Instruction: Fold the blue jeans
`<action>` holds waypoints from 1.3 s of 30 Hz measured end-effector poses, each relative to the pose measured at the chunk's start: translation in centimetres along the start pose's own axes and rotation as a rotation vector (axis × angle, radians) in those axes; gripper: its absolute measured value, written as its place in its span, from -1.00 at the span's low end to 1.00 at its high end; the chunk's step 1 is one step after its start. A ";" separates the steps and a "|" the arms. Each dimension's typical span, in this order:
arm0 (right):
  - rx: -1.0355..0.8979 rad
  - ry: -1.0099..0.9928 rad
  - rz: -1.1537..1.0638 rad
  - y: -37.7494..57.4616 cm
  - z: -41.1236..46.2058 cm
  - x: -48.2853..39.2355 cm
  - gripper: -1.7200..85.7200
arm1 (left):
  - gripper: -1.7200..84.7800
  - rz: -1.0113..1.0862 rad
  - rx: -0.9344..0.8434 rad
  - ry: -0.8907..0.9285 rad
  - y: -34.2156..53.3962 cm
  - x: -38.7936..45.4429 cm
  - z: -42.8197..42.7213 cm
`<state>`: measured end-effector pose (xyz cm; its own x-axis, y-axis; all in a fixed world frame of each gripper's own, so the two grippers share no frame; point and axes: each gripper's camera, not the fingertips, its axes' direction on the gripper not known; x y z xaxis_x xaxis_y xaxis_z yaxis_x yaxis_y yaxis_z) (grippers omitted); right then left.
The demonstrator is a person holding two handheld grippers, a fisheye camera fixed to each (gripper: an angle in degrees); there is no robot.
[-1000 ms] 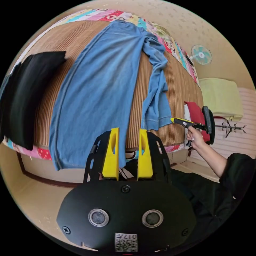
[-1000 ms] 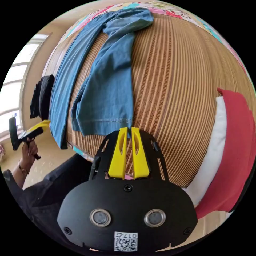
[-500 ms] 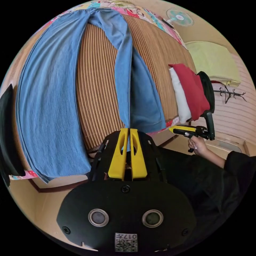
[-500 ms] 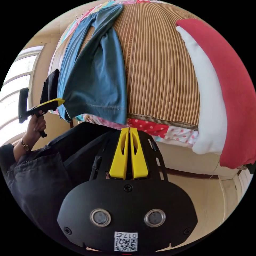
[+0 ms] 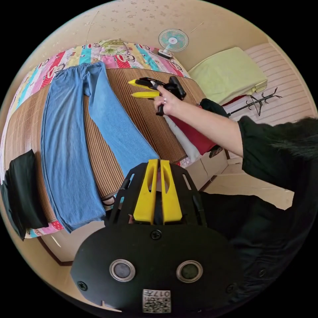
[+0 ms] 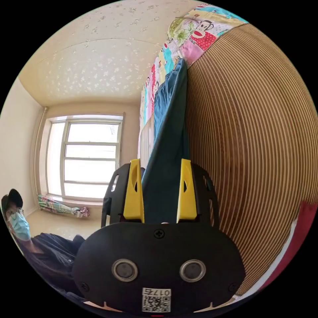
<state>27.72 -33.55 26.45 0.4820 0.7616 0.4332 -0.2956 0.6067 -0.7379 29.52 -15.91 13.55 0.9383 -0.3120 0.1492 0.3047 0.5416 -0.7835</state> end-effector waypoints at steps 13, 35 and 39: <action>0.133 0.316 0.003 -15.9 5.7 -0.3 -0.76 | -0.98 -0.171 0.241 0.382 4.8 -9.2 -0.8; -0.163 0.409 -0.544 -7.9 40.3 -16.8 -0.75 | -0.98 -0.867 0.389 0.693 25.2 -45.9 -4.2; -0.371 0.453 -0.537 6.8 35.4 -13.4 -0.73 | -0.98 -0.834 0.313 0.734 23.6 -49.9 -2.6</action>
<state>-9.94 -31.56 33.98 0.7933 0.1713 0.5843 0.3277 0.6887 -0.6468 -10.56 10.41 -13.92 0.1370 -0.9871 0.0831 0.9088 0.0919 -0.4071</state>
